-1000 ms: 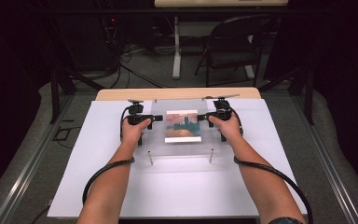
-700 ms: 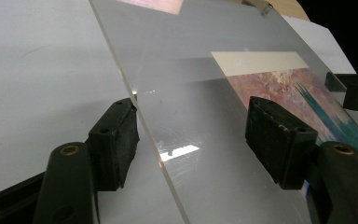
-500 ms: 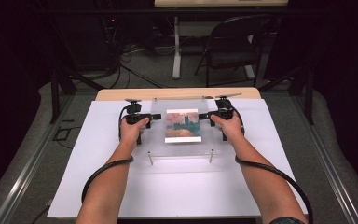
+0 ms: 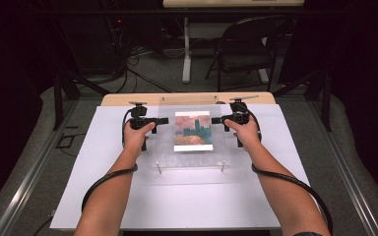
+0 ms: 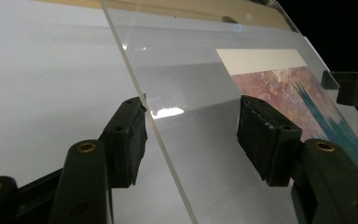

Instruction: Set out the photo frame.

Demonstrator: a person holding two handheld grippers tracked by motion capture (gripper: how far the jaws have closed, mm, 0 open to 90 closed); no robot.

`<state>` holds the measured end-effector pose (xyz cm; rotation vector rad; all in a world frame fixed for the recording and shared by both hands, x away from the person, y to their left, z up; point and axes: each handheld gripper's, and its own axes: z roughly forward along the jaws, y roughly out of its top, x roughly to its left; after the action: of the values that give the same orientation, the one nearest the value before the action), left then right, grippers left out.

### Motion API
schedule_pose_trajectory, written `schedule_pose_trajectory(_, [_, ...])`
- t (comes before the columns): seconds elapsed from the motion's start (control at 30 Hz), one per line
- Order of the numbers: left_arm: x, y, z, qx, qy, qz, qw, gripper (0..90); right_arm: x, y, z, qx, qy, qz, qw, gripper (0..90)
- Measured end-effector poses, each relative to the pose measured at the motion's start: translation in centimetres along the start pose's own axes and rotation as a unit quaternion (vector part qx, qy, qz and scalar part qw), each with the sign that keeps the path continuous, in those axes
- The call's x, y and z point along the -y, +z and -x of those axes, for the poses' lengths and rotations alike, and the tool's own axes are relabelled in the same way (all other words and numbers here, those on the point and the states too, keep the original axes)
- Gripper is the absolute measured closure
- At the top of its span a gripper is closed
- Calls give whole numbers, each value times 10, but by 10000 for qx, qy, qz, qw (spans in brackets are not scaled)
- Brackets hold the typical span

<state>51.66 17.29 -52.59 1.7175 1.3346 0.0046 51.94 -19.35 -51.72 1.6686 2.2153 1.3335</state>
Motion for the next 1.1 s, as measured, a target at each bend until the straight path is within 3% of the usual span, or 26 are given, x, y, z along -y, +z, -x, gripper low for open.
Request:
schedule_pose_trajectory(0.4, [-8,-31,19,69,309,130,9994,515,-6,-33,-16,-28,-312,151,9994,510])
schedule_pose_trajectory(0.8, [-7,-52,31,125,444,270,9986,567,-5,-54,-31,36,-520,315,9981,547])
schedule_pose_trajectory(1.1, [-3,-74,47,150,674,411,9968,609,-1,-75,-43,36,-789,448,9959,594])
